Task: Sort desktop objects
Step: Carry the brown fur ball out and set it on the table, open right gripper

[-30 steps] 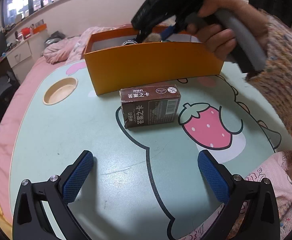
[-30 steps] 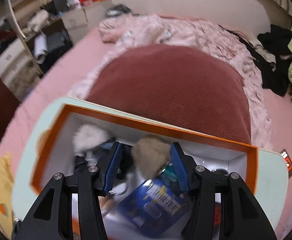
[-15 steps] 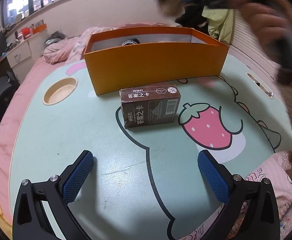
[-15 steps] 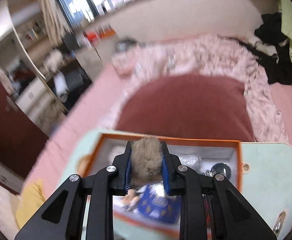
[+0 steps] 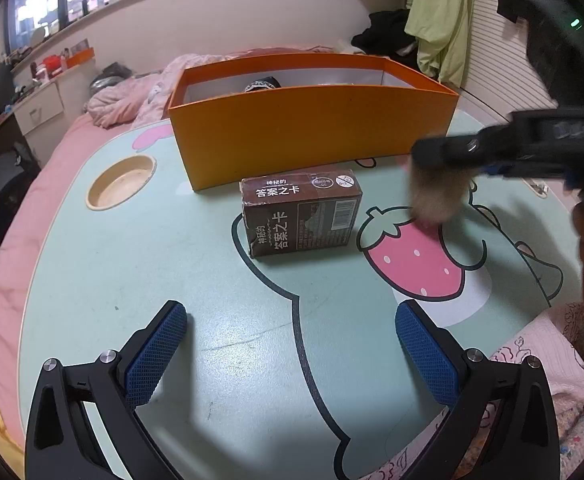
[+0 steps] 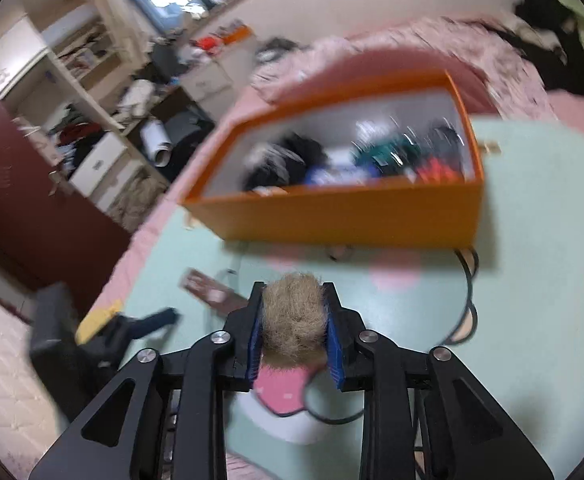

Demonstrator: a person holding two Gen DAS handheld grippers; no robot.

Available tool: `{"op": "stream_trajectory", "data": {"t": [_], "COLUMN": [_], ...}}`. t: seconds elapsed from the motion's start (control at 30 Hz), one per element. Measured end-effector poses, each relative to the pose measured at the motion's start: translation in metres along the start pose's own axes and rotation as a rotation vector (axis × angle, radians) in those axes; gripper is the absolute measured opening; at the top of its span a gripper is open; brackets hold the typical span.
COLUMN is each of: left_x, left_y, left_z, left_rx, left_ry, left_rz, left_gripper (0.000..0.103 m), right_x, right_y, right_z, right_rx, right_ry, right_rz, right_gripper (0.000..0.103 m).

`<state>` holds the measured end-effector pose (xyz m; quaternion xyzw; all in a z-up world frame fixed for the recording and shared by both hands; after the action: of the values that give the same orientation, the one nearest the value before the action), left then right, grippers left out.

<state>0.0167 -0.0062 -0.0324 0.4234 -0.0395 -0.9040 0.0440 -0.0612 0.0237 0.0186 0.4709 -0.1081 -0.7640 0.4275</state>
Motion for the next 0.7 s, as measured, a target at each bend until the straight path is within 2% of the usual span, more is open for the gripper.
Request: {"op": "stream_trajectory", "data": {"t": [0.07,0.1,0.13,0.2,0.27,0.33,0.5,0.57,0.63,0.7], "left_x": [0.000,0.000,0.000,0.000,0.001,0.001,0.001,0.002,0.002,0.002], "left_y": [0.000,0.000,0.000,0.000,0.000,0.000,0.000,0.001,0.000,0.000], "left_z": [0.000,0.000,0.000,0.000,0.000,0.000,-0.001,-0.001,0.000,0.002], "left_rx": [-0.001,-0.001,-0.001,-0.001,-0.002,-0.002,-0.001,-0.003,-0.002,-0.001], "left_ry": [0.000,0.000,0.000,0.000,0.000,0.000,-0.001,-0.001,0.000,-0.001], "left_rz": [0.000,0.000,0.000,0.000,0.000,0.000,0.002,0.000,0.002,0.004], "left_gripper": [0.103,0.103,0.103,0.103,0.103,0.103,0.103,0.103,0.103,0.103], "right_x": [0.001,-0.004,-0.011,-0.025,-0.035,-0.038,-0.023,-0.019,-0.011,-0.007], "right_y": [-0.011,-0.012,-0.011,-0.005,0.006,0.007,-0.007,-0.007,-0.007,-0.007], "right_z": [0.000,0.000,0.001,-0.001,-0.010,-0.020,-0.055,-0.059,-0.059,-0.061], "right_rx": [0.031,0.029,0.016,-0.043,-0.131,-0.171,-0.152,-0.193,-0.230,-0.242], "right_ry": [-0.027,-0.063,-0.095,-0.156,-0.188,-0.178,-0.083,-0.081,-0.061,-0.055], "right_rz": [-0.034,-0.057,-0.087,-0.159,-0.246,-0.289,-0.294,-0.353,-0.448,-0.438], "right_gripper": [0.037,0.044,0.057,0.069,0.071,0.072,0.073,0.078,0.093,0.095]}}
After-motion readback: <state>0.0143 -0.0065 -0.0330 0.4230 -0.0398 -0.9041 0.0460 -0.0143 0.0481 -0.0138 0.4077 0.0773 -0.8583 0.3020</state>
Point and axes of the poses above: each gripper's, at about its wrist camera, not at the fingertips, and x roughly the way its jaws point, y to its left, z to its top, the point moved 4 cm from there along x, roughly the way its jaws point, and after that the axes turned 9 degrees about z, right-handed, at the moved point
